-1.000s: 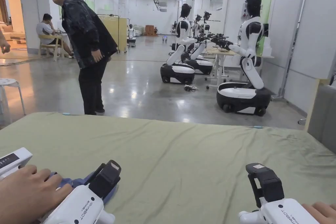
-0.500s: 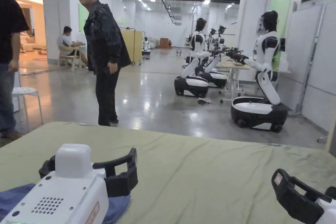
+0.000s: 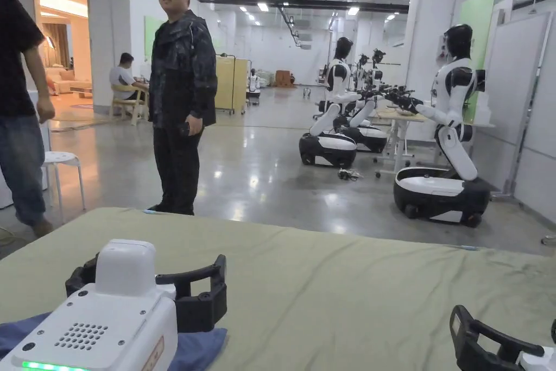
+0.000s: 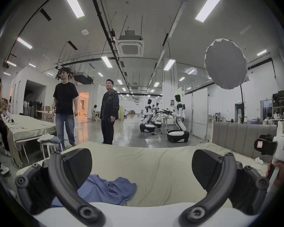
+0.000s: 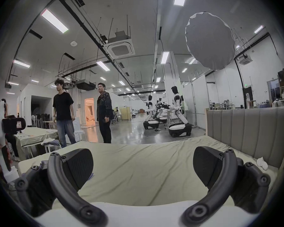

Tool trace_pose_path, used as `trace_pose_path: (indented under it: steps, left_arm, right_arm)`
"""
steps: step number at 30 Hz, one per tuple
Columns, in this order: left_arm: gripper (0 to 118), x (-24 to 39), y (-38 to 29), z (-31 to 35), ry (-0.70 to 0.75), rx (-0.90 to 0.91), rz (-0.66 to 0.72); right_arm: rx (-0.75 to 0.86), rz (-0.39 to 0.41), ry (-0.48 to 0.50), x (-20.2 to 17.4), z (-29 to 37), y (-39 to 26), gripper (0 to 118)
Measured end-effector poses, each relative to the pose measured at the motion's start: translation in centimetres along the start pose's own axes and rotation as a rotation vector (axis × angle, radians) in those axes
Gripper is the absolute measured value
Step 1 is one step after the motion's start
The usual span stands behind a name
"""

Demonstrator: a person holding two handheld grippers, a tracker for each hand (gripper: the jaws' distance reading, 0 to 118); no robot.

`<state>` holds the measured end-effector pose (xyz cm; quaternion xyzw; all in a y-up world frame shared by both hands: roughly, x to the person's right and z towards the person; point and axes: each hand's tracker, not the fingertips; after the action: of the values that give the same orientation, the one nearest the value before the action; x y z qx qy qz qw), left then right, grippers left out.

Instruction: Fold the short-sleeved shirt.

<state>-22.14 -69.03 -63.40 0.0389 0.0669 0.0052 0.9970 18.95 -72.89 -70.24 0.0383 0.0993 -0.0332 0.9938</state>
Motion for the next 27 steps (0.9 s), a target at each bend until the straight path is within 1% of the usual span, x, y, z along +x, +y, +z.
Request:
trace_pose_path:
  steps: [2,5,8,12,20,27]
  left_arm:
    - [117,0.0,0.0,-0.1,0.01,0.0,-0.012]
    - [117,-0.2,-0.1,-0.2,0.012,-0.002,-0.015]
    - [117,-0.1,-0.2,-0.2,0.007,0.012,-0.011]
    - [117,0.1,0.0,-0.5,0.01,0.005,-0.022]
    - [117,0.6,0.2,-0.6,0.0,0.027,-0.039]
    - [117,0.8,0.4,-0.6,-0.007,0.03,-0.046]
  right_arm:
    - [0.003,0.008,-0.012,0.1,0.1,0.0,118]
    - [0.013,0.0,-0.021,0.5,0.2,0.1,118]
    - [0.018,-0.008,-0.018,0.8,0.2,0.3,118]
    - [0.021,0.012,-0.017,0.8,0.1,0.7,118]
    - [0.033,0.022,-0.015,0.6,0.2,1.2,118]
    - [0.03,0.013,-0.011,0.8,0.3,1.2,118]
